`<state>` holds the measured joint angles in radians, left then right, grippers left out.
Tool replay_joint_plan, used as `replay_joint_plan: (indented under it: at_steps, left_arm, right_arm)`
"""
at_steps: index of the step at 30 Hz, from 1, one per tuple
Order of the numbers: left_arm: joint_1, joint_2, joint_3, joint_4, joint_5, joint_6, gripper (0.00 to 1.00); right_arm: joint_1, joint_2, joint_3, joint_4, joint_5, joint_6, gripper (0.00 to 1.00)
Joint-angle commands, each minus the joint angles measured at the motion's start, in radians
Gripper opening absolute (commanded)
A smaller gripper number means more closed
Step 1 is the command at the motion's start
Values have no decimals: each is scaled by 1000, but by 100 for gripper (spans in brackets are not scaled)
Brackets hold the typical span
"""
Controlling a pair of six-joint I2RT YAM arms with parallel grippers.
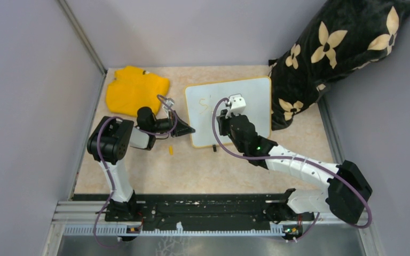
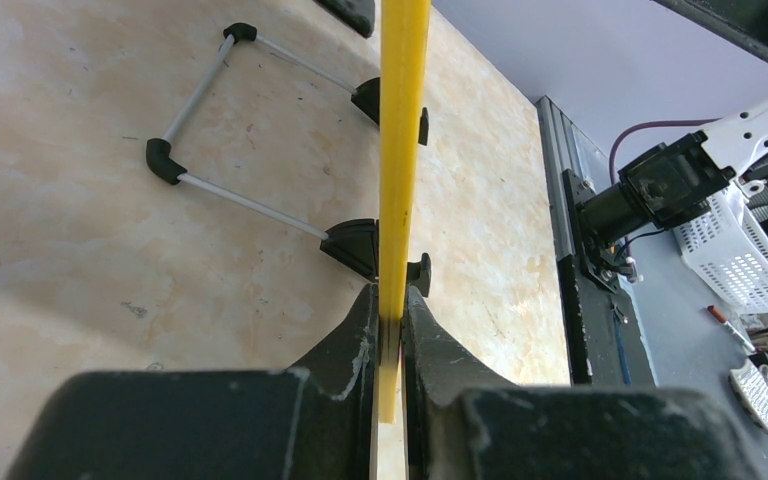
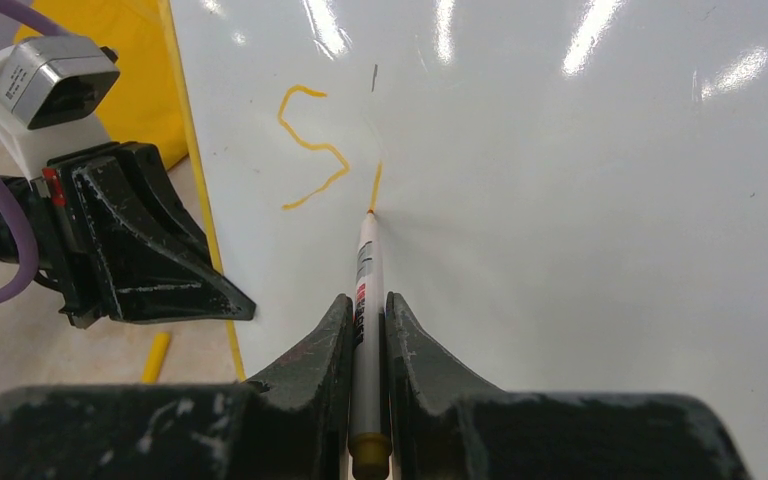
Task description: Write a sentence on the whiteboard
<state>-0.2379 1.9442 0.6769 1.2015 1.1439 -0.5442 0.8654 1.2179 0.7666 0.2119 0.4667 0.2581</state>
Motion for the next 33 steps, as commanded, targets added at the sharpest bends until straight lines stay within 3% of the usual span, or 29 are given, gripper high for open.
replay_joint_plan:
  at_steps: [1,18,33]
  left_arm:
    - [-11,-13,8,-49,19,12,0]
    - [-11,-11,9,-54,19,15,0]
    - [-11,-11,9,-57,17,17,0]
  right_arm:
    - [-9,-4,48,19,40,-5,0]
    - [-24,34,111,34,81,-44,0]
    - [-39,-8,46,9,75,-21,0]
